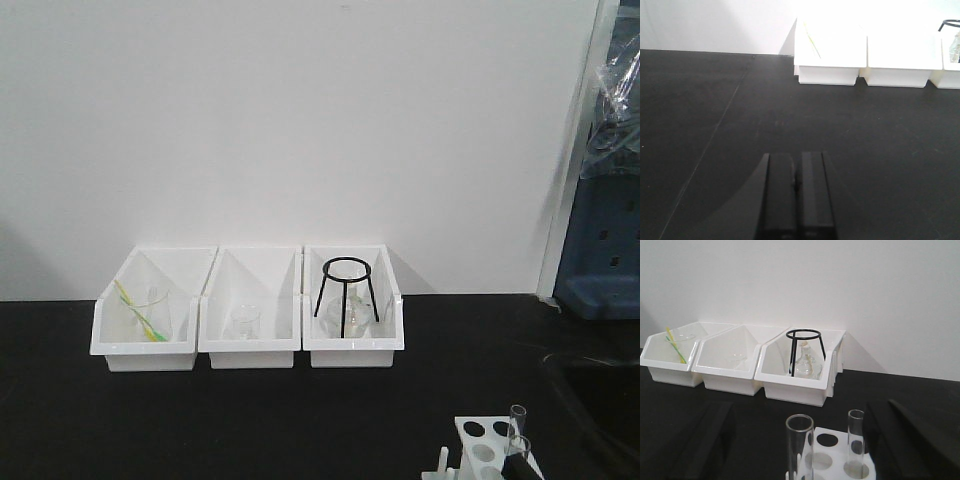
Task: Flip and reinsert test tube from rack
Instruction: 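Close the right gripper on the glass tube and lift it out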
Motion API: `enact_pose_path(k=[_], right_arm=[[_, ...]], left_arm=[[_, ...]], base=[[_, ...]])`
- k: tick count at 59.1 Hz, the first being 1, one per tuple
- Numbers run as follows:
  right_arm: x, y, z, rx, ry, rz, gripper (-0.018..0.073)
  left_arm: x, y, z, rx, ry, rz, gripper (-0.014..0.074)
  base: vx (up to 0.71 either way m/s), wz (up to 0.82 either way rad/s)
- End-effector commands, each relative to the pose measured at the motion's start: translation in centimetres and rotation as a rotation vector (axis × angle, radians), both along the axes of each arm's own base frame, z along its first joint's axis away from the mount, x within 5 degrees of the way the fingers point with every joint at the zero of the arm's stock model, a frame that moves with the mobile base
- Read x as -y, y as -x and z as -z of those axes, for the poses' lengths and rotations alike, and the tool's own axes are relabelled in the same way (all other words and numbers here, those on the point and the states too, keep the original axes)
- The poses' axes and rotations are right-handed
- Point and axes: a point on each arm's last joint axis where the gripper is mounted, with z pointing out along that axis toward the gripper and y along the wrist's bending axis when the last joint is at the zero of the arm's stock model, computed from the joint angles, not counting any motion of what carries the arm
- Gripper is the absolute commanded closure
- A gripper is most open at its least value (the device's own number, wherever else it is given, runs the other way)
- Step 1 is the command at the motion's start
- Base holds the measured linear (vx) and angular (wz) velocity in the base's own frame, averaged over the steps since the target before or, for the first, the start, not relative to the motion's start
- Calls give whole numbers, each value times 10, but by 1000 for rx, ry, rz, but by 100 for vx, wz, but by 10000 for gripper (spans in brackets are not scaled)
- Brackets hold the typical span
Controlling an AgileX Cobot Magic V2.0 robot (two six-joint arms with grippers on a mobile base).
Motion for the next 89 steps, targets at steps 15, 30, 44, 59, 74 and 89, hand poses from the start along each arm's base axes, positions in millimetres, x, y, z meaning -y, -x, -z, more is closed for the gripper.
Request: enact_pose_path(k=[15,30,44,59,74,89], right_arm=[[-11,-32,3,134,-28,-35,-8],[-14,-47,11,127,-26,-36,34],[-15,-49,10,136,-15,-34,331],[-15,-49,10,138,-1,-33,573],[-14,-46,-3,190,-36,-35,572],[-13,-48,-60,226,-60,-20,571]], left_arm=[[1,-1,-7,93,1,8,603],[1,-1,-7,93,1,8,603],[1,-1,-7,93,1,8,603],[1,-1,-7,93,1,8,603],[1,-1,-7,93,1,8,603],[1,-1,-7,93,1,8,603]], base=[[0,0],[0,0],[0,0],[0,0],[0,0],[0,0]])
